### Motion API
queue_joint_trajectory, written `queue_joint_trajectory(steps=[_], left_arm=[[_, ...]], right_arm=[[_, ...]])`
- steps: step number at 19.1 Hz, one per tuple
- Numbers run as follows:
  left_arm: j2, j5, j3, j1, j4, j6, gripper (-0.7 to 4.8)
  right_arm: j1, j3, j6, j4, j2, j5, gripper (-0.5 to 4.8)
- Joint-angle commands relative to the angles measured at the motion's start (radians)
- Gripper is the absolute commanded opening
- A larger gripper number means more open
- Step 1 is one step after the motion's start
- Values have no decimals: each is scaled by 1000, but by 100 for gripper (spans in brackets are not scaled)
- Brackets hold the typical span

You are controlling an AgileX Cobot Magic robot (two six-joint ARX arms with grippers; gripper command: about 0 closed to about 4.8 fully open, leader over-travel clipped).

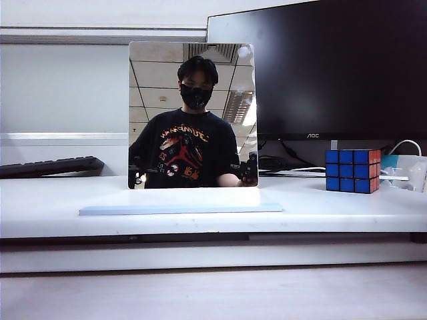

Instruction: Move the the Rubik's Cube near the mirror.

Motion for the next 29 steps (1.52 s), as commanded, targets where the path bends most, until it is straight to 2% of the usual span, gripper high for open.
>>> queue_joint_trajectory(steps=[1, 4, 7, 8, 10, 11, 12, 13, 14, 17, 19, 20, 24, 29], left_arm=[[0, 1, 1, -107, 6, 4, 22], [0, 1, 1, -196, 6, 4, 22], [0, 0, 1, -210, 6, 4, 22], [0, 0, 1, -209, 6, 4, 22], [0, 1, 1, -210, 6, 4, 22], [0, 1, 1, -210, 6, 4, 22], [0, 1, 1, -210, 6, 4, 22], [0, 1, 1, -210, 6, 4, 22], [0, 1, 1, -210, 6, 4, 22], [0, 0, 1, -210, 6, 4, 22], [0, 1, 1, -209, 6, 4, 22], [0, 1, 1, -209, 6, 4, 22], [0, 1, 1, -209, 6, 4, 22], [0, 1, 1, -210, 6, 4, 22]], right_arm=[[1, 2, 46, 134, 0, -18, 0], [1, 8, 106, 239, 7, 84, 0], [16, 36, 138, 243, 69, 77, 9], [40, 53, 146, 241, 100, 108, 49], [114, 94, 145, 242, 182, 214, 71], [158, 117, 143, 243, 231, 281, 99], [218, 143, 142, 251, 300, 368, 144], [272, 165, 142, 270, 365, 451, 213], [339, 188, 138, 304, 451, 558, 306], [534, 275, 117, 388, 710, 901, 457], [631, 357, 117, 428, 899, 1061, 478], [659, 406, 117, 447, 995, 1110, 479], [721, 639, 152, 478, 1366, 1363, 479], [756, 762, 250, 474, 1553, 1459, 479]])
